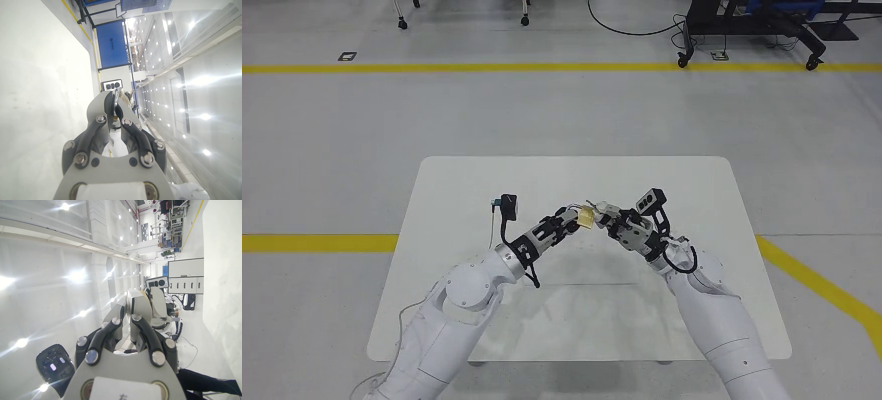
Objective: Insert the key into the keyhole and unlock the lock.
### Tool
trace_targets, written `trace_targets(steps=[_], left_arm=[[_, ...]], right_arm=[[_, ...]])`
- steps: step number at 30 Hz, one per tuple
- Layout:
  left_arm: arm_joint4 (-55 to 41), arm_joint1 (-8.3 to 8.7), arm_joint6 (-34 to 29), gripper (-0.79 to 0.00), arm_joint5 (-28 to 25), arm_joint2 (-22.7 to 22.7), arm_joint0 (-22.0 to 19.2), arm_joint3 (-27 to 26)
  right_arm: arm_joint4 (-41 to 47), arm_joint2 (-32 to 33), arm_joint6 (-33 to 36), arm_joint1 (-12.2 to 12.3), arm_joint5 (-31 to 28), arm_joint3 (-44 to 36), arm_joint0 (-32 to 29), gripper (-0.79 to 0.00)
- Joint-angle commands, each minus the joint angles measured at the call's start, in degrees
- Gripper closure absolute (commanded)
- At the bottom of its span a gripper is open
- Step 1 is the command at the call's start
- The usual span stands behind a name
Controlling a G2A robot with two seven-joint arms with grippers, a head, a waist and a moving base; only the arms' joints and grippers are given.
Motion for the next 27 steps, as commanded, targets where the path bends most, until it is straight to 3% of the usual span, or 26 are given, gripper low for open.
trace_targets(steps=[1, 14, 27], left_arm=[[0.18, -0.07, 0.04, 0.0, -0.14, 0.11, -0.06, 0.15], [-0.09, -0.56, 0.31, 0.0, -1.09, 0.43, -0.09, 0.13], [0.37, -0.96, 0.33, 0.0, -1.29, 0.55, -0.41, 0.93]], right_arm=[[-0.22, 0.12, 0.05, 0.04, 0.14, -0.25, -0.11, 0.0], [-2.47, 0.53, -6.07, -0.26, -3.07, 0.9, -0.02, 0.0], [-2.74, -0.41, -5.22, -0.69, -2.32, 1.82, 1.1, 0.0]])
